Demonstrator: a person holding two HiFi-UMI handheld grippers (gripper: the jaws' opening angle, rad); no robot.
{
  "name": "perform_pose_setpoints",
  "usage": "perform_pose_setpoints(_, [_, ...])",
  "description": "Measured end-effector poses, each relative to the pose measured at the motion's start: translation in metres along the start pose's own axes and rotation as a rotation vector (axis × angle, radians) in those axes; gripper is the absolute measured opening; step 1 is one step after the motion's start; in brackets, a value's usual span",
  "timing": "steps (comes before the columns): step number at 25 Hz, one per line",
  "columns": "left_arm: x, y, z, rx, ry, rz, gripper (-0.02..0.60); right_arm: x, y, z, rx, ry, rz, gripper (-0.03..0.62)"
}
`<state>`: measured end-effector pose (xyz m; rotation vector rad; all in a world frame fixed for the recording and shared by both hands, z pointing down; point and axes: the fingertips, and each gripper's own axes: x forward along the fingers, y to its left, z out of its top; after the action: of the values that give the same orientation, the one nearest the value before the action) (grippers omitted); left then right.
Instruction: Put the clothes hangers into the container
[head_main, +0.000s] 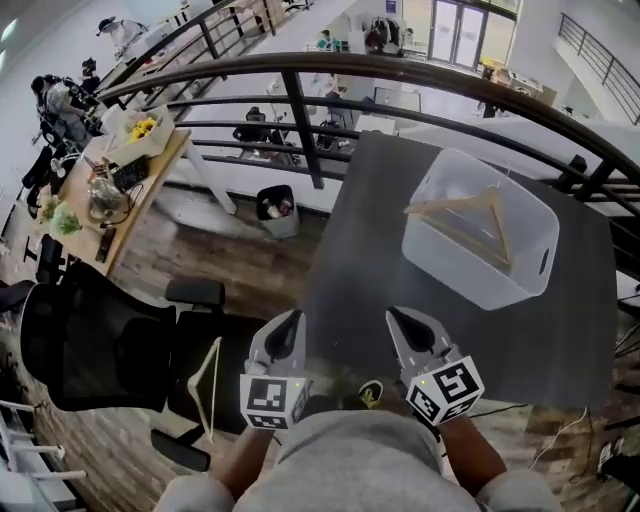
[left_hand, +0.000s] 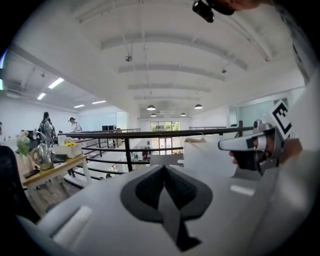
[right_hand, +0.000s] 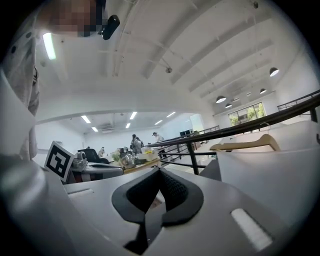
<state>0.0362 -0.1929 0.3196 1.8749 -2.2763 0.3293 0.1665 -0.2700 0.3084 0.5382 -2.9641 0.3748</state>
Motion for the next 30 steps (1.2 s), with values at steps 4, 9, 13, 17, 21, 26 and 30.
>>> perform_pose_setpoints(4, [-0.024, 0.03, -0.009, 0.006, 0.011, 0.095, 0.011, 0.033, 0.037, -0.009, -0.019, 0.024, 0.124, -0.002])
perform_pose_setpoints(9, [-0.072, 0.079, -0.032, -0.049, 0.027, 0.228, 0.011, 0.071, 0.099, -0.025, -0.027, 0.068, 0.267, -0.002])
perform_pose_setpoints(13, [-0.114, 0.123, -0.059, -0.101, 0.059, 0.326, 0.011, 0.094, 0.153, -0.033, -0.054, 0.084, 0.357, -0.002])
perform_pose_setpoints(17, [-0.153, 0.16, -0.081, -0.145, 0.076, 0.399, 0.011, 0.113, 0.196, -0.042, -0.081, 0.104, 0.408, 0.0])
perform_pose_setpoints(21, [-0.189, 0.196, -0.107, -0.195, 0.102, 0.433, 0.011, 0.13, 0.242, -0.046, -0.095, 0.118, 0.443, -0.002])
perform_pose_setpoints(26, [-0.239, 0.253, -0.138, -0.243, 0.152, 0.523, 0.011, 0.159, 0.305, -0.057, -0.12, 0.149, 0.501, -0.002])
perform_pose_setpoints(30, [-0.285, 0.312, -0.174, -0.284, 0.169, 0.643, 0.014, 0.181, 0.358, -0.078, -0.143, 0.199, 0.553, 0.0])
